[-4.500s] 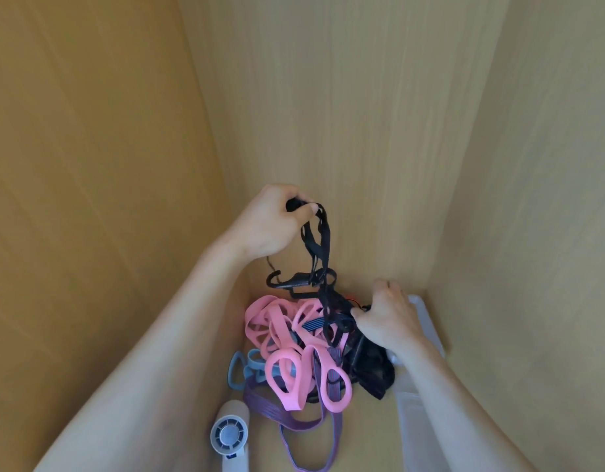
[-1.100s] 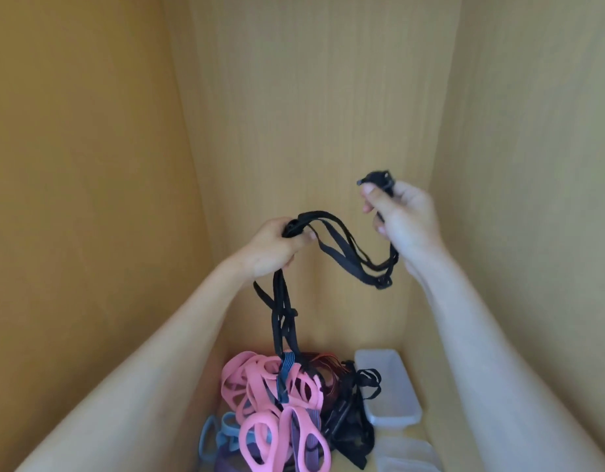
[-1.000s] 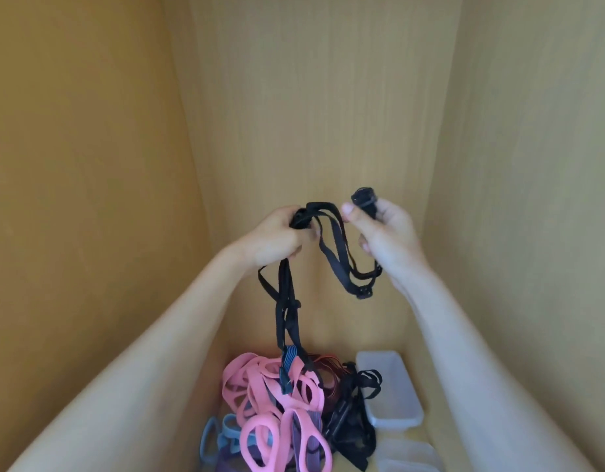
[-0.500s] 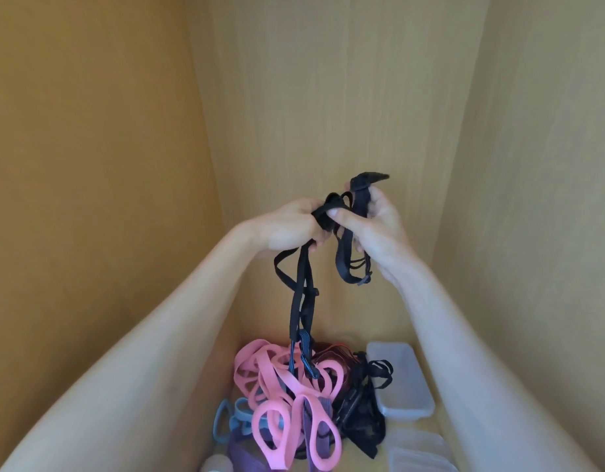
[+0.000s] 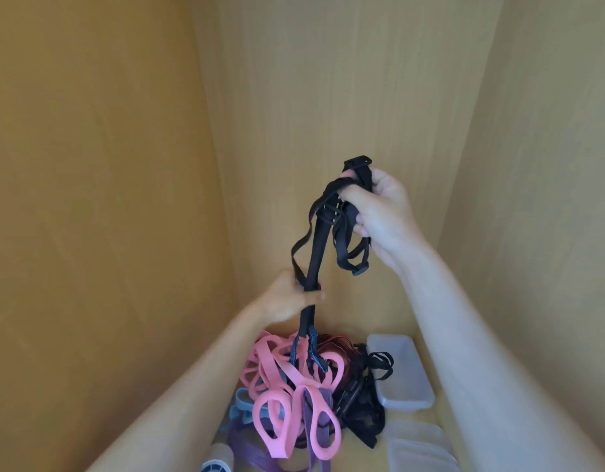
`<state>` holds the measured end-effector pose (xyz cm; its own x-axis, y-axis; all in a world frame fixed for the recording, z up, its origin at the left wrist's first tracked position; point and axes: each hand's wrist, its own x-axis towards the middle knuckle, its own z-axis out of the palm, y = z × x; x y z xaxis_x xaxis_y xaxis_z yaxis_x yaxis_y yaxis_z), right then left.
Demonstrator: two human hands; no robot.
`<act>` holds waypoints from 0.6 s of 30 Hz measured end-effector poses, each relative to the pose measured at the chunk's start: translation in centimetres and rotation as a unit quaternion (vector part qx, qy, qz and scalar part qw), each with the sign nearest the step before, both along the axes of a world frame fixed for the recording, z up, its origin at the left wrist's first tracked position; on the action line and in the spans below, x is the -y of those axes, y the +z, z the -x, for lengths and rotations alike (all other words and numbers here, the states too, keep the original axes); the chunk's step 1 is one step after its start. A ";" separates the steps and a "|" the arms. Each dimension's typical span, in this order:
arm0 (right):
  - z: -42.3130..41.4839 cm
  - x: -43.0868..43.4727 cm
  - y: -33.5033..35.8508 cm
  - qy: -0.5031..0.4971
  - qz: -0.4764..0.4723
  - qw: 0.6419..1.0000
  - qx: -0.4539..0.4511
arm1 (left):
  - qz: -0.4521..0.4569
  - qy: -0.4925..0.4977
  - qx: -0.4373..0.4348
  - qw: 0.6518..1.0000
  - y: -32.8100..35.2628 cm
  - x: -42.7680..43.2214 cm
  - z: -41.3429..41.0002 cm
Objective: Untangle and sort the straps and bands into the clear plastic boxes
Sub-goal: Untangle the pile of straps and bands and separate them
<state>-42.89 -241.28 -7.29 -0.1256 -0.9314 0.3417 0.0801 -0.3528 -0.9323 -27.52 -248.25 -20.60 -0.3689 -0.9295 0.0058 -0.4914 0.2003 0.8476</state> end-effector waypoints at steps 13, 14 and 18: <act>0.1 -0.3 0.5 -0.037 0.005 0.998 0.041 | -0.101 0.186 -0.185 0.960 -10.1 -2.5 -1.3; 0.2 -0.1 0.2 -0.045 -0.001 0.998 0.039 | -0.120 0.188 -0.200 0.954 -9.9 -2.7 -1.4; 0.4 0.2 -0.5 -0.062 -0.014 0.996 0.056 | -0.243 0.192 -0.295 0.904 -9.3 -3.5 -2.0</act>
